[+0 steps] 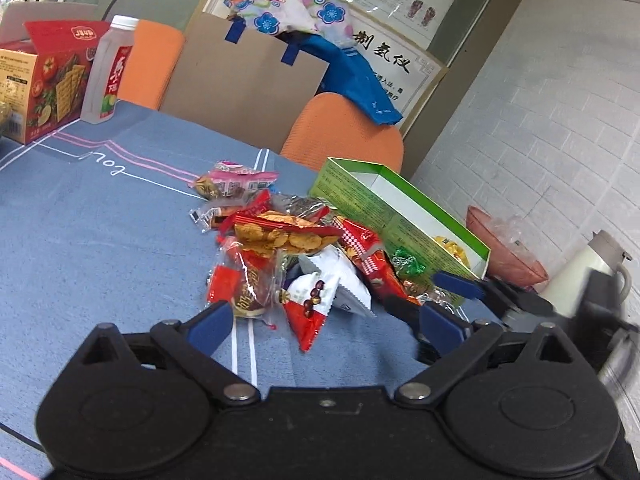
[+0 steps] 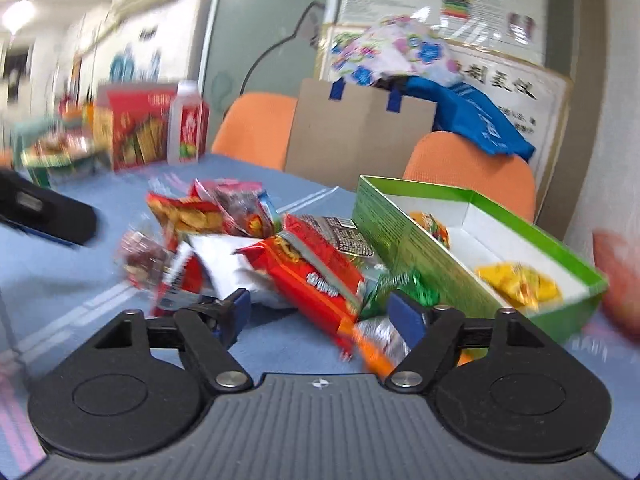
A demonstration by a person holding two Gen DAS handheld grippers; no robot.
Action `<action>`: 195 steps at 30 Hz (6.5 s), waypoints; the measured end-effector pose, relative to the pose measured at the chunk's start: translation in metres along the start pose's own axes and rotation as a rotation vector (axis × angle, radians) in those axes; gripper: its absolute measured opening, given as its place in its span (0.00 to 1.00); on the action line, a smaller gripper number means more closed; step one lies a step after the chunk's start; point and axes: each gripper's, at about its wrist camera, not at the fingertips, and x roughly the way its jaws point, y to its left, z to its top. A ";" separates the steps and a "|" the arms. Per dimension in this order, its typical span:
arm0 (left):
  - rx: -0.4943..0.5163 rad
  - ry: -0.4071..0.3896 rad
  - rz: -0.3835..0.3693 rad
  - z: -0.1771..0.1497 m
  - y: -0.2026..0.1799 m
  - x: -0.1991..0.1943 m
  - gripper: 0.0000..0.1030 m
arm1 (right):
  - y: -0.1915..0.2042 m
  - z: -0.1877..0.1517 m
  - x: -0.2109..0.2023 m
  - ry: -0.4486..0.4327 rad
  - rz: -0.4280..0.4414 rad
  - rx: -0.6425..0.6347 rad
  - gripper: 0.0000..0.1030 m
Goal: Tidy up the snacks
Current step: 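Grasp the red snack packet with both grippers and lift it, then place the red snack packet into the green box and release, then move both open grippers toward the white foil bag on the pile, then grasp the white foil bag with both grippers and lift it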
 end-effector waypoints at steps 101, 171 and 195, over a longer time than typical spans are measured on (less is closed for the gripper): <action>0.120 0.047 -0.171 0.060 -0.083 0.085 1.00 | -0.075 -0.015 -0.037 -0.091 0.016 0.389 0.87; -0.021 0.141 -0.188 0.037 -0.019 0.102 1.00 | 0.000 -0.009 0.008 0.064 0.207 0.348 0.74; -0.173 0.283 -0.373 0.015 -0.016 0.112 1.00 | 0.020 -0.002 -0.023 -0.034 0.080 0.173 0.51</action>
